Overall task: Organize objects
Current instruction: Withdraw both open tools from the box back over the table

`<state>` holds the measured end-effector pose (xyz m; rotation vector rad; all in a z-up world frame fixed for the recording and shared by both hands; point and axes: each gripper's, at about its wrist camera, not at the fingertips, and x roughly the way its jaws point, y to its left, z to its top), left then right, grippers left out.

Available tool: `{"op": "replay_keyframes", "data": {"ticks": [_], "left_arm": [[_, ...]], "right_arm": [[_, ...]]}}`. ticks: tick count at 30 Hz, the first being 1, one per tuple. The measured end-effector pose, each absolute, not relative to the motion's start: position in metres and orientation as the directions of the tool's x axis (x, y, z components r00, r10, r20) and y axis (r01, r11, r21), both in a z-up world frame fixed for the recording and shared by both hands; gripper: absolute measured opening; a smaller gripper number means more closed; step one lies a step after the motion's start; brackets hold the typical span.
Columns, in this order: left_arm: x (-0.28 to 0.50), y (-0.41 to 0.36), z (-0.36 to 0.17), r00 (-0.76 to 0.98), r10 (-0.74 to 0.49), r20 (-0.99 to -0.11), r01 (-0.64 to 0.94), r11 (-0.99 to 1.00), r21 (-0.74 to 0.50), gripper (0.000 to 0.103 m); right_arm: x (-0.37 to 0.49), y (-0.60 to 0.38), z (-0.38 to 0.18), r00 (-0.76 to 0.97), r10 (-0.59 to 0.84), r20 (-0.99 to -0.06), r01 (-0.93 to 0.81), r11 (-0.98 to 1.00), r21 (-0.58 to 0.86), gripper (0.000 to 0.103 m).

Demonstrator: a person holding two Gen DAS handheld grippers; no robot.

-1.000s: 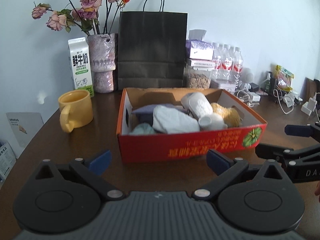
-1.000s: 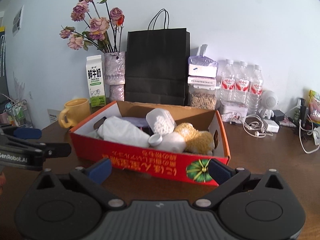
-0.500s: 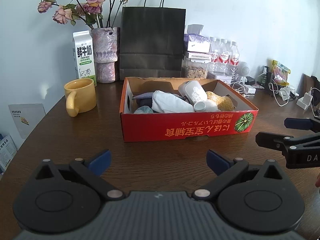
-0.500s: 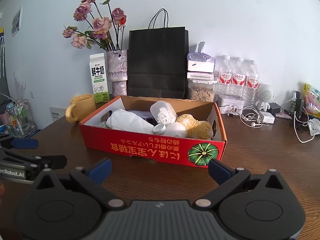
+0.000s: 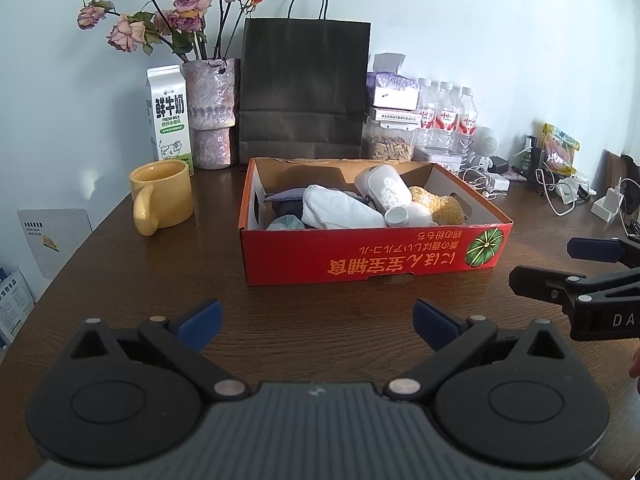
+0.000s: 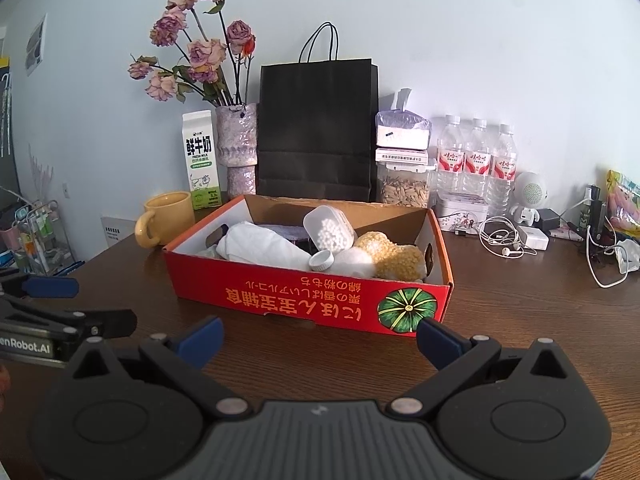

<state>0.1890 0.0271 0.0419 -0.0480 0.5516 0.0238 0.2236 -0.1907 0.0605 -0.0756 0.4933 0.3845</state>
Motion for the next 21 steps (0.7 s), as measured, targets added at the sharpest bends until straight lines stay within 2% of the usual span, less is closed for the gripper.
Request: {"op": "replay_keyframes", "data": {"ticks": [21], "left_arm": [[0.1844, 0.0254, 0.0451, 0.862, 0.001, -0.508, -0.028, 0.999, -0.046, 0.103]], "right_arm": [[0.2217, -0.1908, 0.0611, 0.811, 0.341, -0.475, -0.377, 0.926, 0.021, 0.103]]}}
